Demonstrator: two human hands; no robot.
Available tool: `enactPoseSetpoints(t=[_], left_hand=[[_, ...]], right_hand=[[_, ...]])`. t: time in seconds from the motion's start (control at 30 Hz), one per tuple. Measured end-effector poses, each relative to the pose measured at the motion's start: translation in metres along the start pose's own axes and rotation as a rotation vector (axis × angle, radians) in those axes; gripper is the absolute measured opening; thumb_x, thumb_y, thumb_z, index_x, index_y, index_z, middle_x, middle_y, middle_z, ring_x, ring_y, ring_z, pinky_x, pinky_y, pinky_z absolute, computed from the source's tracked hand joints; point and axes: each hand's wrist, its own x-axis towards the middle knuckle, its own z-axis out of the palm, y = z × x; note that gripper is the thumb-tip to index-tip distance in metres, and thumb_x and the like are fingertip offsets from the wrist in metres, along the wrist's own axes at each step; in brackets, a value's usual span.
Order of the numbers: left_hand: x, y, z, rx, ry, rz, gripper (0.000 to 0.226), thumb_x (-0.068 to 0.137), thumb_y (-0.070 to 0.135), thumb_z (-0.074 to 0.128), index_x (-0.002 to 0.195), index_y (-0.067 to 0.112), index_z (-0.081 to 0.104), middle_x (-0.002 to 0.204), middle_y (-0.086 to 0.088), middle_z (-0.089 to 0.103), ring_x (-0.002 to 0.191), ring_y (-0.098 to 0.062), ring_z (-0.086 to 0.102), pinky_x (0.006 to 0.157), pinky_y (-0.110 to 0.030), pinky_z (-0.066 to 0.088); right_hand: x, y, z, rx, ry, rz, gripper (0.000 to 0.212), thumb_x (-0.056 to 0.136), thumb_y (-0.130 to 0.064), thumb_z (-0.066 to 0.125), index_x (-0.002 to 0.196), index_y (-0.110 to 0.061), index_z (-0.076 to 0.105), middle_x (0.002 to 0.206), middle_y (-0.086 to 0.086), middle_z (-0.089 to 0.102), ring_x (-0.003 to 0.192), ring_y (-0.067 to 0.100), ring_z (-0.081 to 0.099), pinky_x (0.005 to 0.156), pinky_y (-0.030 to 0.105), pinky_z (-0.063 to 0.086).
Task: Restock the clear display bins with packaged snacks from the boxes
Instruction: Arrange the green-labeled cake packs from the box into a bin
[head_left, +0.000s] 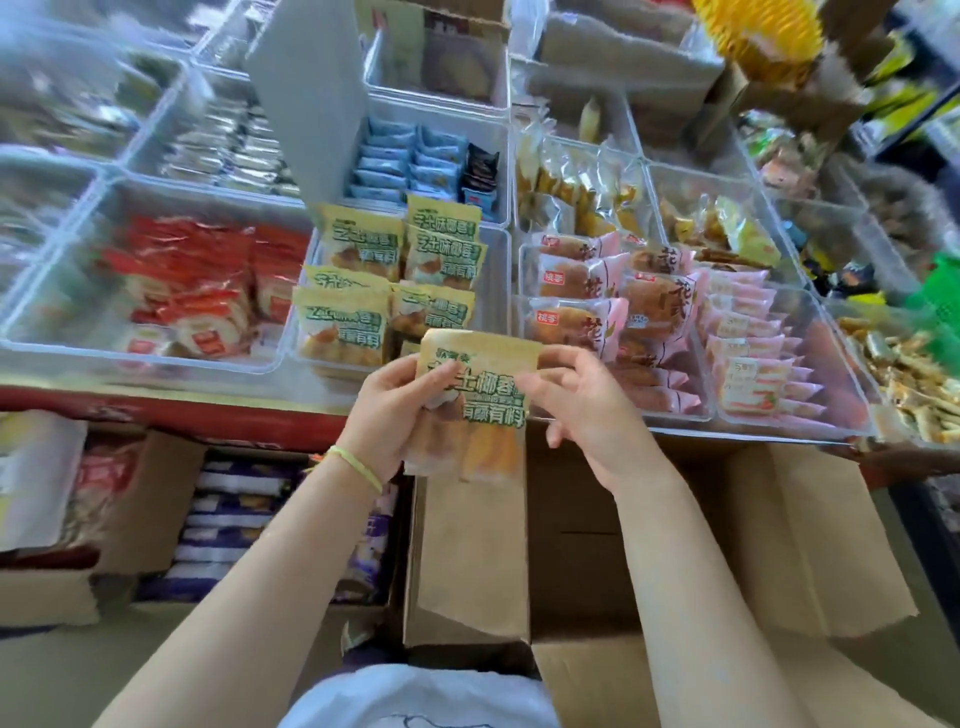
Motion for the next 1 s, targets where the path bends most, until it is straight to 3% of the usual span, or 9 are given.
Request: enactPoseSetpoints(t=[0.17,0.27,0.4,0.47,0.53,0.63,0.77,0.93,1.0], left_hand=[[0.013,0.016,-0.035,-0.058,-0.007,0.003,0.032,0.079,0.022,0.074,0.101,-0.002,0.070,0.108,-0.025,0.071,0.100,-0.034,0.068,0.095,-0.049,0.053],[0.030,0.016,-0.050,-0.005,0.093,-0.008,0.017,0.091,0.023,0.068,0.098,0.008,0.073,0.105,-0.013,0.074,0.102,-0.029,0.068,0.092,-0.045,0.055],[0.062,0.022,-0.078,0.461,0.320,0.073,0.024,0.097,0.018,0.049,0.101,0.018,0.073,0.105,0.003,0.067,0.104,-0.016,0.058,0.079,-0.019,0.046],[0.077,0.016,-0.093,0.792,0.315,0.132,0.028,0.095,0.014,0.048,0.109,0.016,0.072,0.109,-0.004,0.061,0.106,-0.018,0.051,0.081,-0.024,0.041],[0.090,0.008,-0.107,1.161,0.301,0.177,0.031,0.093,0.018,0.050,0.117,0.022,0.070,0.119,-0.009,0.054,0.116,-0.027,0.044,0.100,-0.035,0.038],[0.104,-0.002,-0.121,1.499,0.289,0.255,0.036,0.091,0.024,0.054,0.126,0.030,0.060,0.123,-0.014,0.047,0.118,-0.034,0.039,0.102,-0.043,0.037],[0.110,-0.005,-0.123,1.590,0.326,0.290,0.036,0.091,0.027,0.054,0.126,0.033,0.057,0.123,-0.016,0.047,0.119,-0.036,0.041,0.094,-0.045,0.042],[0.120,-0.002,-0.122,1.563,0.318,0.269,0.034,0.090,0.030,0.055,0.124,0.036,0.057,0.122,-0.013,0.046,0.120,-0.035,0.039,0.092,-0.044,0.043],[0.123,0.000,-0.123,1.576,0.306,0.247,0.036,0.090,0.031,0.056,0.126,0.036,0.057,0.127,-0.014,0.044,0.123,-0.034,0.036,0.094,-0.044,0.042]], right_hand=[[0.020,-0.016,0.054,-0.086,0.045,0.008,0.017,0.096,-0.016,0.066,0.113,-0.016,0.071,0.101,0.003,0.077,0.084,0.013,0.071,0.052,0.021,0.050],[0.039,-0.021,0.068,-0.200,0.153,-0.045,0.012,0.098,-0.015,0.063,0.104,-0.022,0.071,0.097,-0.001,0.076,0.089,0.018,0.072,0.069,0.032,0.059],[0.074,-0.016,0.072,-0.323,0.263,-0.149,0.013,0.099,-0.023,0.063,0.108,-0.024,0.072,0.098,-0.008,0.074,0.097,0.014,0.068,0.087,0.033,0.054],[0.093,-0.010,0.077,-0.355,0.257,-0.163,0.014,0.100,-0.025,0.061,0.109,-0.022,0.071,0.098,-0.010,0.072,0.093,0.011,0.065,0.086,0.030,0.051],[0.115,0.004,0.083,-0.369,0.198,-0.101,0.013,0.100,-0.025,0.060,0.112,-0.023,0.066,0.105,-0.007,0.070,0.095,0.012,0.061,0.087,0.030,0.047],[0.137,0.024,0.090,-0.550,0.158,-0.003,0.034,0.097,-0.031,0.064,0.127,-0.017,0.056,0.123,0.002,0.058,0.110,0.019,0.053,0.093,0.032,0.042],[0.137,0.038,0.095,-0.607,0.084,0.046,0.058,0.091,-0.035,0.072,0.141,-0.023,0.047,0.125,0.006,0.046,0.108,0.018,0.049,0.098,0.033,0.042],[0.146,0.035,0.089,-0.776,0.082,0.022,0.051,0.092,-0.018,0.070,0.139,-0.027,0.052,0.123,0.005,0.043,0.103,0.021,0.050,0.095,0.027,0.039],[0.148,0.034,0.095,-0.884,0.062,0.024,0.051,0.093,-0.013,0.066,0.140,-0.029,0.052,0.131,0.007,0.039,0.102,0.022,0.051,0.096,0.032,0.045]])
